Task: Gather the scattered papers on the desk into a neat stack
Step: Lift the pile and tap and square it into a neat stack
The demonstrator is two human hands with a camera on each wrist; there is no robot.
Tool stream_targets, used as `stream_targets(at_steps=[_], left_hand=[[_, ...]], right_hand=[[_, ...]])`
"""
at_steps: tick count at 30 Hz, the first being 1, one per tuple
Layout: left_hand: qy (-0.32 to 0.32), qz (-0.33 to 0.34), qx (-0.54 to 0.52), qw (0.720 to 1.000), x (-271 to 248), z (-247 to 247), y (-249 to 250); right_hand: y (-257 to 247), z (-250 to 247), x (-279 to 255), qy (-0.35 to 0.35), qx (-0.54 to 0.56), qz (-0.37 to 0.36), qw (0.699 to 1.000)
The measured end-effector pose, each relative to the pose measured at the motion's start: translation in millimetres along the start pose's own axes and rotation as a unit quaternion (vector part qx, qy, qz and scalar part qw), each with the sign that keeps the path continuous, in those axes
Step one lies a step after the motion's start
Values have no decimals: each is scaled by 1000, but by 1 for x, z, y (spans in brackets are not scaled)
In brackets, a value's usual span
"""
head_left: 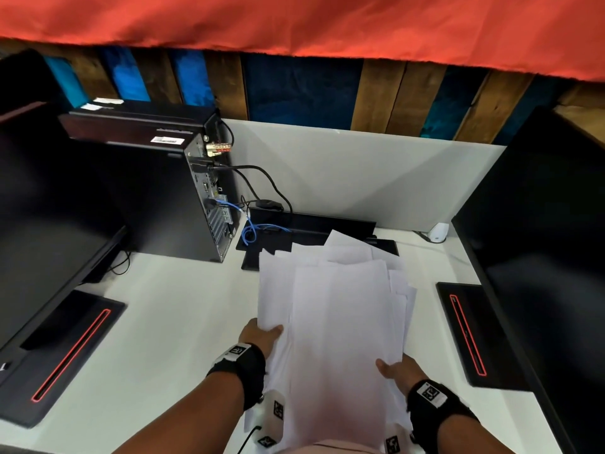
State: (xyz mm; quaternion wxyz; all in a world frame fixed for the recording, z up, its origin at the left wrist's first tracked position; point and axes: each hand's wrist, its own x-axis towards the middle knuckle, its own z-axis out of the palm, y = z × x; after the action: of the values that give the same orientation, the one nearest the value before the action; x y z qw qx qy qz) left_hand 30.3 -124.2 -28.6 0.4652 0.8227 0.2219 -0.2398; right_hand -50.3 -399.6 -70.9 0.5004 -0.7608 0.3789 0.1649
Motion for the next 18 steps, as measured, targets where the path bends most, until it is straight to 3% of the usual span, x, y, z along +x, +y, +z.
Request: stream_targets(at_steps=[4, 8, 13, 18], left_hand=[[19, 25, 20, 999, -8, 1, 1], [68, 109, 37, 991, -21, -13, 12], [162, 251, 111, 948, -49, -61, 45], [243, 340, 89, 904, -86, -111, 84]], right_hand=[[1, 0, 0, -11, 16, 5, 1000], [-2, 1, -7, -15, 35, 12, 999], [-1, 0, -11, -22, 42, 1, 999], [-6, -5, -19, -36, 53, -2, 998]])
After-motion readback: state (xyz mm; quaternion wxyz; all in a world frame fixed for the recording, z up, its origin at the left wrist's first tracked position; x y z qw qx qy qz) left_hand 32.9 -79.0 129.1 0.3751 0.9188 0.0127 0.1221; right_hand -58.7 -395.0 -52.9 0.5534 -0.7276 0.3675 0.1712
